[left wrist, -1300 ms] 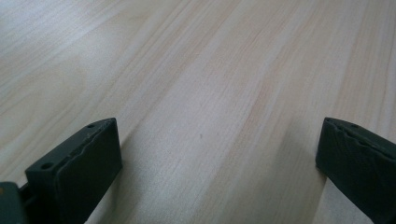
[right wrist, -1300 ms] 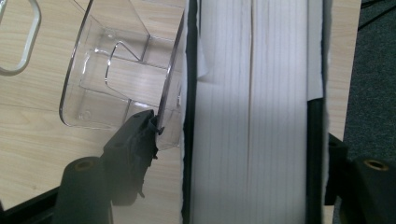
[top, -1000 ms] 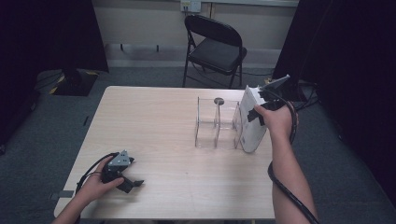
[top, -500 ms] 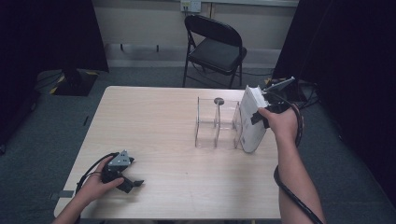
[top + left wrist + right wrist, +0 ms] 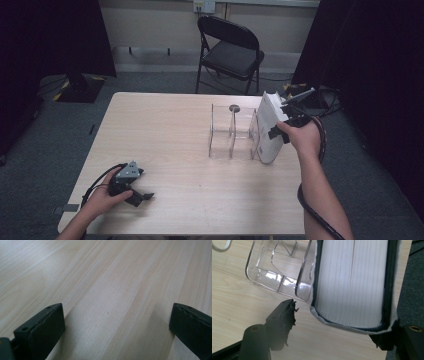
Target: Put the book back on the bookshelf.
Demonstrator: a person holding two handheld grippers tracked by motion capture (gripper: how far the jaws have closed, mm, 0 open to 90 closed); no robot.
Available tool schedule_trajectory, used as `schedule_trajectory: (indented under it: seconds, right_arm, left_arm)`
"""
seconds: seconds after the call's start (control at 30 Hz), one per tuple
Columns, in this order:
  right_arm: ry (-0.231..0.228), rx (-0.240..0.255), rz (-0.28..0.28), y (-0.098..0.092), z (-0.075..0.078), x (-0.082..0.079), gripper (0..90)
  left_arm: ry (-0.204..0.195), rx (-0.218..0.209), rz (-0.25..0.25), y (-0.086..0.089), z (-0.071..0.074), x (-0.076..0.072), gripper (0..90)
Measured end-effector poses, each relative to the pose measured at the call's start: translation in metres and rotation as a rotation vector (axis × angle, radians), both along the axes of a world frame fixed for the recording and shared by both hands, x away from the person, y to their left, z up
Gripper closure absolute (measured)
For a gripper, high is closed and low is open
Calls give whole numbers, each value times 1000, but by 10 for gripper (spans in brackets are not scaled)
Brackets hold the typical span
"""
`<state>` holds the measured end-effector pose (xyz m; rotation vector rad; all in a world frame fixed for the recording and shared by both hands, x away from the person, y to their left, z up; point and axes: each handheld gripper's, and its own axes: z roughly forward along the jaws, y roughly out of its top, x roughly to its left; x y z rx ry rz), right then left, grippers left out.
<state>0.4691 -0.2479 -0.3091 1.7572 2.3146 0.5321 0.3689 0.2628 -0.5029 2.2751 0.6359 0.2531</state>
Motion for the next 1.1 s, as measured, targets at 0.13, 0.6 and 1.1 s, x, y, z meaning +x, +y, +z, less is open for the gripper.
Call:
schedule_trajectory:
  seconds: [0.13,0.6,1.1]
  right_arm:
    - [0,15,-2,-3,-3,-4,281]
    - [-4,18,32,-3,-10,-20,275]
    - [2,47,72,0,-16,-30,277]
  left_arm:
    - [-1,-1,-1,0,0,0,0]
    - [-2,-2,-1,0,0,0,0]
    - [-3,-3,5,0,0,0,0]
